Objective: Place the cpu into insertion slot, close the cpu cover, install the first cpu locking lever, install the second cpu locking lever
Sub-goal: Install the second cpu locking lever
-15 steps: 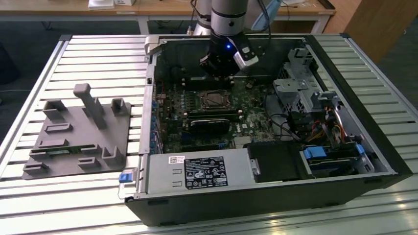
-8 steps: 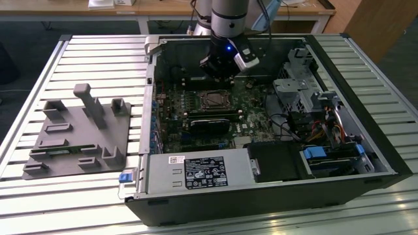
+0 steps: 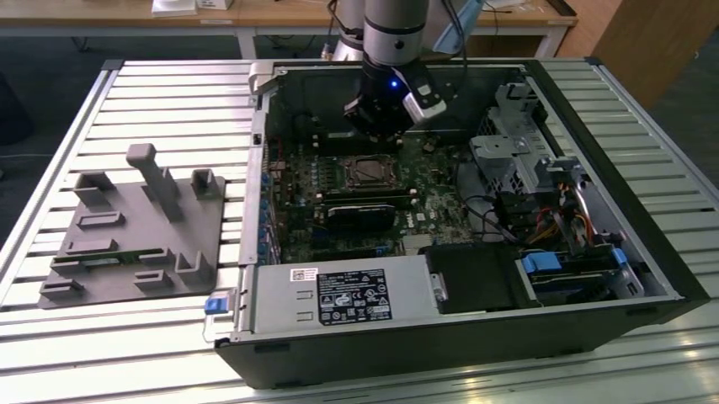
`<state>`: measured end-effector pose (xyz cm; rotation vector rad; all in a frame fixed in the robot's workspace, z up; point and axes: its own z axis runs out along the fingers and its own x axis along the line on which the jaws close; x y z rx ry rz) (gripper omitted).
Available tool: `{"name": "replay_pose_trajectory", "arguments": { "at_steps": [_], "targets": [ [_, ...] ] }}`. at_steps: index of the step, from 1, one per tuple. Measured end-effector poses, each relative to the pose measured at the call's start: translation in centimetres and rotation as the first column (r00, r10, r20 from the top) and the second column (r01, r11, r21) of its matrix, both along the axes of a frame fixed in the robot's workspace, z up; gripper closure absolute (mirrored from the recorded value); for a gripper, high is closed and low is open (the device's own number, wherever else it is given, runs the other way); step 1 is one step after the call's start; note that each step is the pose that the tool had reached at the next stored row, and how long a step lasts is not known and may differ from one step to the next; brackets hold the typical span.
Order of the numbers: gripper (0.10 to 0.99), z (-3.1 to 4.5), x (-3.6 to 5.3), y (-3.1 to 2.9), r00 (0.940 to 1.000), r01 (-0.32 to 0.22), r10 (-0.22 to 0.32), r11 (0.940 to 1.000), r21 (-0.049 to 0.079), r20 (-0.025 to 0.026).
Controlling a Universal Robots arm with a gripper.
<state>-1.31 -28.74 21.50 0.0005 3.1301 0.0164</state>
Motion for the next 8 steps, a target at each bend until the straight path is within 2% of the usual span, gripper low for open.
{"name": "replay_pose_trajectory", "arguments": {
  "at_steps": [8],
  "targets": [
    [0.980, 0.01, 0.00, -0.50, 1.0000, 0.000, 0.000, 1.0000, 0.000, -0.0001]
  ]
}}
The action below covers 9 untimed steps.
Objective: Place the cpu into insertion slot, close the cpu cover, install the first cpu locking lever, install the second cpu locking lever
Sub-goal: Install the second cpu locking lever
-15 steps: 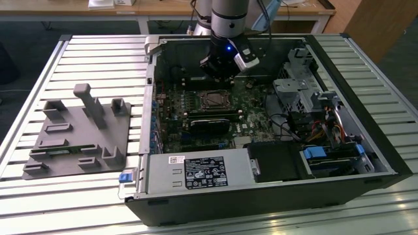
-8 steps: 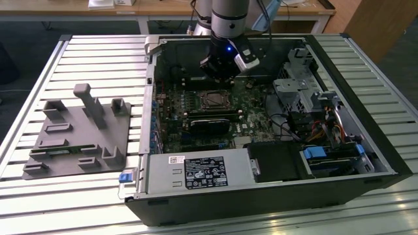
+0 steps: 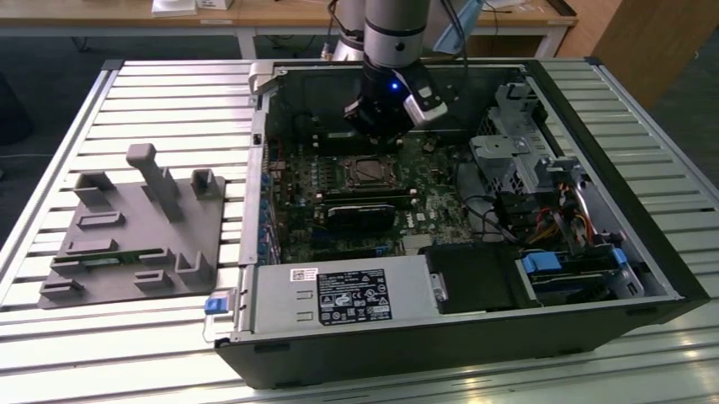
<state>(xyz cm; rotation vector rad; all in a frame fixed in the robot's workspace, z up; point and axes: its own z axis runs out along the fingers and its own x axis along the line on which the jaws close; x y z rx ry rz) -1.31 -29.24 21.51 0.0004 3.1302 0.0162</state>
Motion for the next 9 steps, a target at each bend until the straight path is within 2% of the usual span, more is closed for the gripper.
{"name": "replay_pose_trajectory", "arguments": {
  "at_steps": [6, 9],
  "targets": [
    [0.980, 0.00, -0.01, -0.49, 1.0000, 0.000, 0.000, 1.0000, 0.000, 0.0001],
    [0.980, 0.00, -0.01, -0.54, 1.0000, 0.000, 0.000, 1.0000, 0.000, 0.0001]
  ]
}}
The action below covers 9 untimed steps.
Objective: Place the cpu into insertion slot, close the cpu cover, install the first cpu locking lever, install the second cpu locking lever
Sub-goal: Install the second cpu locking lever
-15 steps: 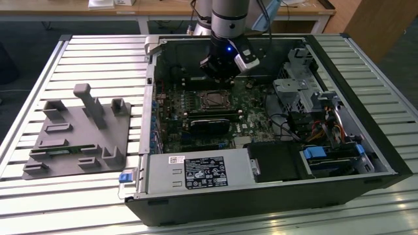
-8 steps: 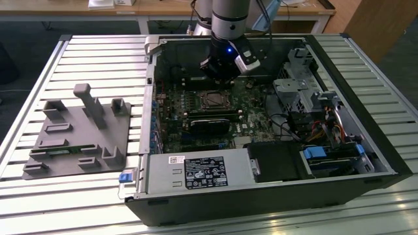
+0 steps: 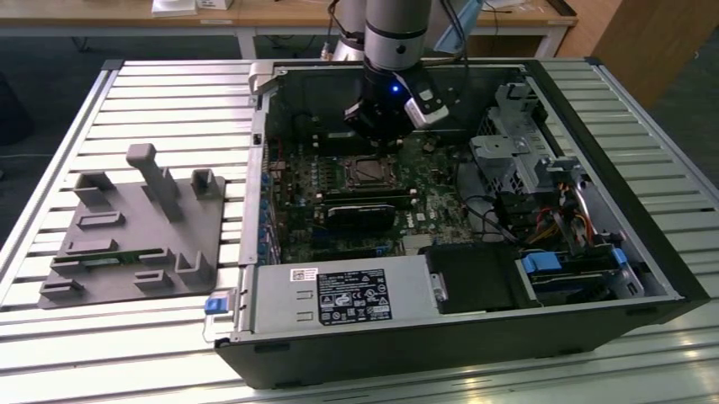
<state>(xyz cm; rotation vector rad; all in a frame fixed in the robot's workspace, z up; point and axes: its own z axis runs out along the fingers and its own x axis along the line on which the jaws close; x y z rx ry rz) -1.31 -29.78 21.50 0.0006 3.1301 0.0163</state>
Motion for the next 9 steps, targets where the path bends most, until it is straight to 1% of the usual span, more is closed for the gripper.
{"name": "replay_pose_trajectory", "arguments": {
  "at_steps": [2, 4, 6, 8, 9],
  "targets": [
    [0.980, 0.09, 0.00, -0.01, 1.0000, 0.000, 0.000, 1.0000, 0.000, -0.0002],
    [0.980, 0.36, 0.00, -0.01, 1.0000, 0.000, 0.000, 1.0000, 0.000, -0.0001],
    [0.980, 0.90, 0.00, -0.01, 1.0000, 0.000, 0.000, 1.0000, 0.000, 0.0000],
    [0.980, 1.66, 0.00, -0.01, 1.0000, 0.000, 0.000, 1.0000, 0.000, -0.0001],
    [0.980, 1.86, 0.00, -0.01, 1.0000, 0.000, 0.000, 1.0000, 0.000, -0.0001]
  ]
}}
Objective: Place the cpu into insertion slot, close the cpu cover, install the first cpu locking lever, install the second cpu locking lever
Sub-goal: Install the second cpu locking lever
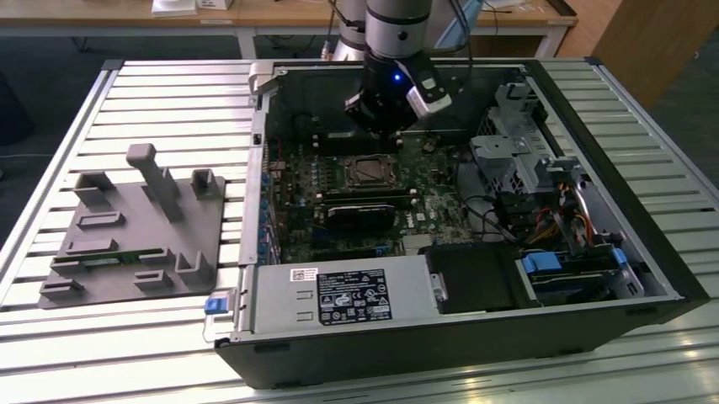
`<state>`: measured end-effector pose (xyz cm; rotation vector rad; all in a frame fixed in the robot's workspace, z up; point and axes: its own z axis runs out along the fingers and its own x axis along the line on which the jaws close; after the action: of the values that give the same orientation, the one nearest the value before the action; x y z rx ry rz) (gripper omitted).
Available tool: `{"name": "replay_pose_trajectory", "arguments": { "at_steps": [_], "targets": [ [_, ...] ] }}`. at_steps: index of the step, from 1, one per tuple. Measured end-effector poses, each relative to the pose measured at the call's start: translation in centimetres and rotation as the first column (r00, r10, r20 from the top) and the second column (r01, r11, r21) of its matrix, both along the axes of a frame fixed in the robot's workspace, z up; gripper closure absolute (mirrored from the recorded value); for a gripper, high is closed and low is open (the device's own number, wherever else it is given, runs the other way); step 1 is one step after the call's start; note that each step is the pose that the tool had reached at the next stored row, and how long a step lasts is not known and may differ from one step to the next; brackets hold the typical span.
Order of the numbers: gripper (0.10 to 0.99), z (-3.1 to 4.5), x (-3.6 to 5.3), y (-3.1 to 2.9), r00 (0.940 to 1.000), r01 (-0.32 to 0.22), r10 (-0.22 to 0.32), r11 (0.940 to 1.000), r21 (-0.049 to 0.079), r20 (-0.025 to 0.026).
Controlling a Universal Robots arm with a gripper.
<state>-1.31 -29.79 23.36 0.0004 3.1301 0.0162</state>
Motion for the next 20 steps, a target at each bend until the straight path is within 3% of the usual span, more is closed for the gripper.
{"name": "replay_pose_trajectory", "arguments": {
  "at_steps": [8, 20],
  "targets": [
    [0.980, 0.05, 0.00, -0.44, 1.0000, 0.000, 0.000, 1.0000, 0.000, 0.0000],
    [0.980, 0.02, 0.00, -4.19, 1.0000, 0.000, 0.000, 1.0000, 0.004, -0.0004]
  ]
}}
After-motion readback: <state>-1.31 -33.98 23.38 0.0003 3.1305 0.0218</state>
